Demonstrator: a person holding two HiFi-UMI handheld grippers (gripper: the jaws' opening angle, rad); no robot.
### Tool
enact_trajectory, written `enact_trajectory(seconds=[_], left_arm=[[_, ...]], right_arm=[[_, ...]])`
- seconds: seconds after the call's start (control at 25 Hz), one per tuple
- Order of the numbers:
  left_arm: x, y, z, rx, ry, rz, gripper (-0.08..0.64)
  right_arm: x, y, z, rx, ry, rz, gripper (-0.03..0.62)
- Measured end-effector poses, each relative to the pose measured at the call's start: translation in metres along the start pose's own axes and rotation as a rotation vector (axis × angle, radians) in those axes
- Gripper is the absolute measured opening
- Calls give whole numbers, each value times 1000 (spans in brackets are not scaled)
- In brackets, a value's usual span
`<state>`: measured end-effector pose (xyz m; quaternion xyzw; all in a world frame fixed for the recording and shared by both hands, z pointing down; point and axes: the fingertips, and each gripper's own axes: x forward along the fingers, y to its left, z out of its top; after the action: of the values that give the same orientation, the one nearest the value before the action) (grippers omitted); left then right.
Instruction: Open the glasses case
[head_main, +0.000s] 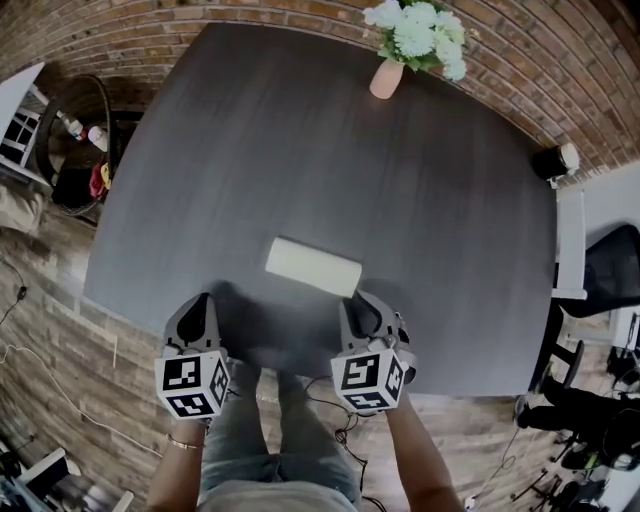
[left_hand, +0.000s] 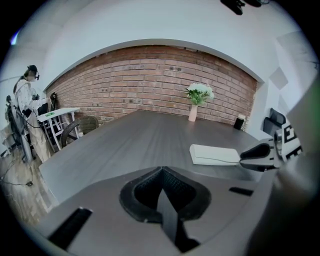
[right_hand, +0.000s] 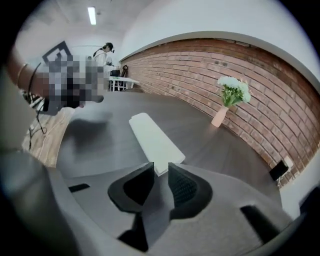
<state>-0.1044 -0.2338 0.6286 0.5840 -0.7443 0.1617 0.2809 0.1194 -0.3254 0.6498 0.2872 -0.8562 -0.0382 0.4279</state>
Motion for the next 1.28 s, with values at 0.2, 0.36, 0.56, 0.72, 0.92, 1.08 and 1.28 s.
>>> enact_trajectory(seconds=[0.2, 0.36, 0.56, 0.72, 0.92, 1.08, 1.28], left_arm=[[2, -3, -1, 9, 6, -6, -5], [4, -4, -1, 12, 7, -8, -5], [6, -3, 3, 13, 4, -8, -5], [7, -5, 5, 12, 6, -14, -5], [7, -10, 11, 15, 4, -27, -5], [5, -10, 21, 17, -6, -29, -5], [1, -10, 37, 21, -25, -37, -5]], right_arm=[[4, 1, -5, -62, 13, -16, 91], [5, 2, -7, -75, 12, -19, 91], [5, 1, -6, -59, 10, -10, 91], [3, -2, -3, -53, 9, -16, 91], [-3, -12, 8, -34, -10, -33, 86], [-6, -30, 21, -1, -30, -56, 86], [-9, -57, 42, 83, -68, -104, 86]])
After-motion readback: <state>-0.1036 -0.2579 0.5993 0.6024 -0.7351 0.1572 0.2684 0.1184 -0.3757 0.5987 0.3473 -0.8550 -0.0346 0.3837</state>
